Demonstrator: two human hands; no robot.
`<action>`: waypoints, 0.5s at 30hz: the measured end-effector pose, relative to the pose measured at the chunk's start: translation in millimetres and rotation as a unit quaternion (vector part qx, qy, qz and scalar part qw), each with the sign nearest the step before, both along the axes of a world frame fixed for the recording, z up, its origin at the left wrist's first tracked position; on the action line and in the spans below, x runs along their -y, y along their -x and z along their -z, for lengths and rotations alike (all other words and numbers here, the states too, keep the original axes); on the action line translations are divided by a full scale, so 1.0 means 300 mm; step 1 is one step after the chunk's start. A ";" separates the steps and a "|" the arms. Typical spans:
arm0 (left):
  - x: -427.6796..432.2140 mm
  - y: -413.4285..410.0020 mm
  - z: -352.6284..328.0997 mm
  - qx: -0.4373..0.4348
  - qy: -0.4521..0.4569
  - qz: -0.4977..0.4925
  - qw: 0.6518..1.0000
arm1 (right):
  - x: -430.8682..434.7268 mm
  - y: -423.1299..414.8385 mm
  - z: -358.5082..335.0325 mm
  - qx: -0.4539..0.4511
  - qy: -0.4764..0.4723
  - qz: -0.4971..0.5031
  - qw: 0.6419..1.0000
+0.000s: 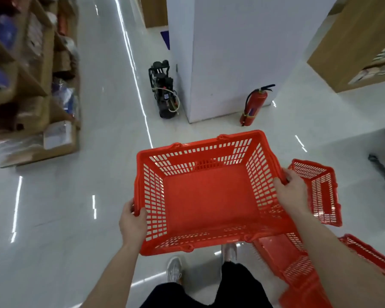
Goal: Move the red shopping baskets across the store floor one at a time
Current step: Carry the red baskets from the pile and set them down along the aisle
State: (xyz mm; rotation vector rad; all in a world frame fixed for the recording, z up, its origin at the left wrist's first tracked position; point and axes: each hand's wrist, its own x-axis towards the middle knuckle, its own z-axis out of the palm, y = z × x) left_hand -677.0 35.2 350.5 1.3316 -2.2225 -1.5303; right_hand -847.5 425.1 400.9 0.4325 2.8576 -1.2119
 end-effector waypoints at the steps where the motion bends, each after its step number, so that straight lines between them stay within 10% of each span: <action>1: -0.020 0.016 0.032 0.012 0.000 -0.005 1.000 | 0.001 0.067 0.034 0.006 0.000 -0.017 1.000; 15: -0.447 0.247 0.596 0.177 -0.069 -0.212 0.959 | 0.090 0.931 0.711 0.082 -0.057 -0.280 0.955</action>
